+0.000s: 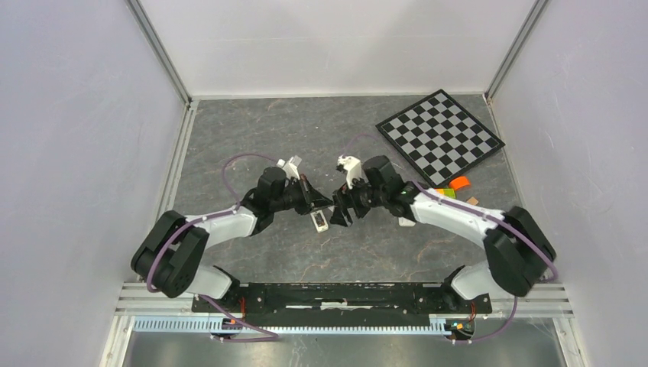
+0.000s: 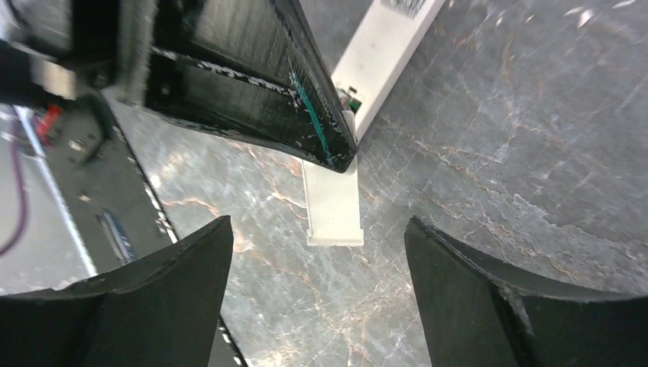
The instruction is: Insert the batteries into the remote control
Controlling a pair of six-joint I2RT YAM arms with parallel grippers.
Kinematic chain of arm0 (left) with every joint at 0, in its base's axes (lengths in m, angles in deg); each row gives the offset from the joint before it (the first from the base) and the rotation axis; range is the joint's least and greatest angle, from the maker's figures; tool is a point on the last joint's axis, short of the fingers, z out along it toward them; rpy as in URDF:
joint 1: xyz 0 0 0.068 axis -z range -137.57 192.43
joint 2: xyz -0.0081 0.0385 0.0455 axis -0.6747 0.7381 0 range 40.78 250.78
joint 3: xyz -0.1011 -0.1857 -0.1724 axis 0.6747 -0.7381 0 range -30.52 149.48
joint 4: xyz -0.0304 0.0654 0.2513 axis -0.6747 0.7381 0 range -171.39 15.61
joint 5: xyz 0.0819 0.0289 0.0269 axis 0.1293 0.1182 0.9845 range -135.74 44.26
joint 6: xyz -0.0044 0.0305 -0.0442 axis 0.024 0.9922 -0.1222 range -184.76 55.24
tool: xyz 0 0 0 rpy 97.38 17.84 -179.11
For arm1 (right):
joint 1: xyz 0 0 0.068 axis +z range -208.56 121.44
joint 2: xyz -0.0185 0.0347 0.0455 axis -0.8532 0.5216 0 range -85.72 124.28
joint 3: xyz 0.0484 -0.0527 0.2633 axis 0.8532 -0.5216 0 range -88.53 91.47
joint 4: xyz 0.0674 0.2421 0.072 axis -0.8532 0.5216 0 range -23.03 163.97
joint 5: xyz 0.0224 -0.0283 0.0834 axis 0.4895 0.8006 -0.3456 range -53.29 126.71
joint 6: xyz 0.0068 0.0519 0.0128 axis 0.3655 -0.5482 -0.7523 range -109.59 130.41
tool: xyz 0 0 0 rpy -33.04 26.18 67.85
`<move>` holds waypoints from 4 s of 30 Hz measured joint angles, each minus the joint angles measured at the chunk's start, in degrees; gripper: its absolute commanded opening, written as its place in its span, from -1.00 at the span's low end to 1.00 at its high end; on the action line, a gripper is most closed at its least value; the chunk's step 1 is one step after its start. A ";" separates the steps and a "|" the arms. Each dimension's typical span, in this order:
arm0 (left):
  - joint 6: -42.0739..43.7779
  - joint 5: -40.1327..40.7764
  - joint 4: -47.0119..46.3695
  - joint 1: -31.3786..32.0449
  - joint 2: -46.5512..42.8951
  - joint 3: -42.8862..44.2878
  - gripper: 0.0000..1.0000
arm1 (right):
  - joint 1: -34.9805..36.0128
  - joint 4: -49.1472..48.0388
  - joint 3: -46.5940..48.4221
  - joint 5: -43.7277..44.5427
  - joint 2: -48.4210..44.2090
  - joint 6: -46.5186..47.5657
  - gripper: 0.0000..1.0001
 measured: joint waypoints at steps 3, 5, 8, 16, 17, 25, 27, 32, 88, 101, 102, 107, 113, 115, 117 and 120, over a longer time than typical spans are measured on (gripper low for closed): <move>2.86 -1.66 -1.38 0.00 -2.08 0.02 -0.96 | -2.32 -3.21 -2.49 -2.64 -6.64 -3.91 0.77; 5.09 -3.21 -1.86 0.00 -3.63 0.42 -0.96 | -3.67 -6.62 -4.09 -4.48 -10.80 -6.86 0.77; 8.50 -6.43 -2.75 0.00 -5.22 2.62 -0.96 | -5.40 -11.96 -6.16 -7.19 -16.31 -11.39 0.69; 16.28 -16.44 -6.12 -0.07 -9.25 10.12 -0.96 | -6.34 -16.55 -6.38 -7.50 -23.17 -15.78 0.39; 16.92 -17.59 -6.82 -0.07 -9.62 10.82 -0.96 | -6.36 -17.16 -6.38 -7.63 -23.93 -15.85 0.34; 18.91 -23.17 -9.84 -0.07 -11.47 12.70 -0.96 | -6.36 -20.81 -6.67 -12.44 -24.81 -16.76 -0.32; 18.99 -23.58 -9.92 -0.07 -11.85 12.90 -0.96 | -6.36 -22.27 -7.23 -13.40 -25.00 -17.42 -0.41; 19.10 -23.78 -9.94 -0.13 -12.79 12.94 -0.94 | -6.36 -24.39 -8.52 -14.62 -25.75 -18.16 -0.82; -4.26 7.76 27.85 -0.79 -8.90 29.79 -0.96 | 14.49 -27.28 0.07 45.20 -11.67 37.64 -0.07; 13.27 3.76 30.62 -4.37 -8.76 29.79 -0.96 | 13.88 -23.39 -5.09 34.05 -23.32 25.86 0.93; 15.37 2.56 30.49 -4.76 -8.74 29.81 -0.96 | 13.05 -23.19 -5.11 31.69 -23.78 22.27 0.92; 22.99 -5.99 30.40 -6.25 -7.98 31.04 -0.96 | 4.79 -23.41 -5.25 22.95 -24.87 1.44 0.78; 25.33 -15.98 27.12 -7.85 -7.72 31.30 -0.96 | -0.92 -27.41 -8.94 17.49 -26.40 -21.97 0.67; 25.29 -18.10 25.07 -8.02 -7.72 31.30 -0.96 | -0.92 -28.24 -9.66 15.98 -26.10 -27.10 0.67; 25.20 -19.61 23.65 -8.04 -7.72 31.28 -0.96 | -0.92 -29.62 -10.43 14.47 -25.77 -31.76 0.62; 24.68 -21.49 21.40 -8.04 -7.72 30.91 -0.96 | -0.92 -32.70 -12.04 13.31 -25.22 -37.33 0.35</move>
